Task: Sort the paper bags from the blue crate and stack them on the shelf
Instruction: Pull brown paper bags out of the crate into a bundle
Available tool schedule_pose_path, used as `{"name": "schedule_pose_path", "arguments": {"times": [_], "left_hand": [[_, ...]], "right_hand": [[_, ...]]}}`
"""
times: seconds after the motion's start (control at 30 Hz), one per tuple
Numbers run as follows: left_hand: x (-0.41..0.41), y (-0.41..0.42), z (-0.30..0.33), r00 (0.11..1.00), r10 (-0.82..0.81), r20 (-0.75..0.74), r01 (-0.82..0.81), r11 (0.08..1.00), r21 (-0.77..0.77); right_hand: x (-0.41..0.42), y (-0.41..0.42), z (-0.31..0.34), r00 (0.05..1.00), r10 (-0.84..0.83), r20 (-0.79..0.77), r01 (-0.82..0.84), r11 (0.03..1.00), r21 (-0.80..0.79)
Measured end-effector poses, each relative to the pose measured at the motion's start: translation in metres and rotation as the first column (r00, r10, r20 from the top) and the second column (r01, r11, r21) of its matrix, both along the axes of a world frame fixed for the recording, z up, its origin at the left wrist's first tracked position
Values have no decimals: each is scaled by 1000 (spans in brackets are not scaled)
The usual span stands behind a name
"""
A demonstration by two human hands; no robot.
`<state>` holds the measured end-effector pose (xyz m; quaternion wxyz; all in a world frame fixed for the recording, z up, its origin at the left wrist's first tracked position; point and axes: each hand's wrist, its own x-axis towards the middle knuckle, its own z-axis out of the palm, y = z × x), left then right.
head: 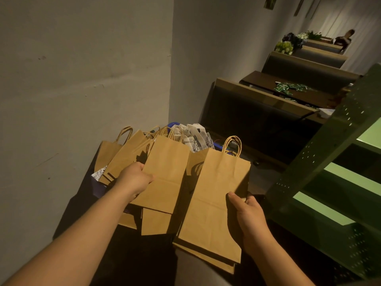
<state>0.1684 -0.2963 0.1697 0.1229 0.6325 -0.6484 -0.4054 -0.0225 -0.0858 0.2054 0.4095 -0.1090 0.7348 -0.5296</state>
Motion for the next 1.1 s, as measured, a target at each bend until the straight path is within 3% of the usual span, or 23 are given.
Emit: {"name": "schedule_pose_path", "arguments": {"times": [0.13, 0.37, 0.67, 0.87, 1.1], "left_hand": [[-2, 3, 4, 952, -97, 291, 134, 985, -107], [-1, 11, 1, 944, -172, 281, 179, 984, 3], [-17, 38, 5, 817, -335, 469, 365, 930, 28], [-23, 50, 1, 741, -337, 581, 405, 914, 15], [-23, 54, -1, 850, -264, 457, 334, 939, -79]], "right_hand": [[2, -3, -1, 1000, -6, 3, 6, 1000, 15], [3, -2, -6, 1000, -2, 6, 2, 1000, 20], [8, -6, -10, 999, 42, -3, -42, 998, 44], [8, -6, -14, 996, 64, 57, -66, 997, 43], [15, -5, -15, 993, 99, 64, -104, 991, 80]]}}
